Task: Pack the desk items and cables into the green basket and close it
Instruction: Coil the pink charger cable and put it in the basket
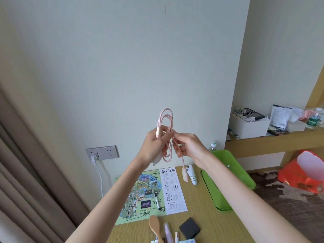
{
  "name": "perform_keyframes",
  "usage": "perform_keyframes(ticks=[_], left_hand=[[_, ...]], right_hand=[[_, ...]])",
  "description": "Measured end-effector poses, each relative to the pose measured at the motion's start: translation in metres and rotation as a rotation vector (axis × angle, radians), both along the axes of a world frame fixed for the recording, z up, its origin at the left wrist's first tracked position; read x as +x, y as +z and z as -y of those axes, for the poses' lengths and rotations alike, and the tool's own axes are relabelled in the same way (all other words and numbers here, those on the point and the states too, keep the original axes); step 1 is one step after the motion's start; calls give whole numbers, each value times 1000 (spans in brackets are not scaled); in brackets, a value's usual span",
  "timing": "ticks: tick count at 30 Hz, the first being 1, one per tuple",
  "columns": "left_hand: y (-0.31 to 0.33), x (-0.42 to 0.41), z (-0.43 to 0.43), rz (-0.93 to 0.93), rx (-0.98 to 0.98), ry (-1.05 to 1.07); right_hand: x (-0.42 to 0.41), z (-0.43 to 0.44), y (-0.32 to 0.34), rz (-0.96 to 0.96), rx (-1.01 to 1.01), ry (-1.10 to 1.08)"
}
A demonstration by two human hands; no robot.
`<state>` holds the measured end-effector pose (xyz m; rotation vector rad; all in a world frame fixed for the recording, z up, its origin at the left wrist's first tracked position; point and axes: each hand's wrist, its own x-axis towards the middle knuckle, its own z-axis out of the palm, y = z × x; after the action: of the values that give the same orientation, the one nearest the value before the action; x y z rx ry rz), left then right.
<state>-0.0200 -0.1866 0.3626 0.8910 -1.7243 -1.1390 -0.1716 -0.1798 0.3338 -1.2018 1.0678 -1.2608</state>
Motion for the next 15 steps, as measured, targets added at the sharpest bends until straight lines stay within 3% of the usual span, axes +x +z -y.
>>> perform_keyframes(ticks=[4,10,15], left_hand=[[-1,3,3,-4,-27,47],[0,16,10,-122,95,39],[-3,21,13,3,97,58]], right_hand=[[0,-2,-2,-74,13,93],[-13,-3,-5,-112,-13,158],[-17,-4,7,-332,-94,79]])
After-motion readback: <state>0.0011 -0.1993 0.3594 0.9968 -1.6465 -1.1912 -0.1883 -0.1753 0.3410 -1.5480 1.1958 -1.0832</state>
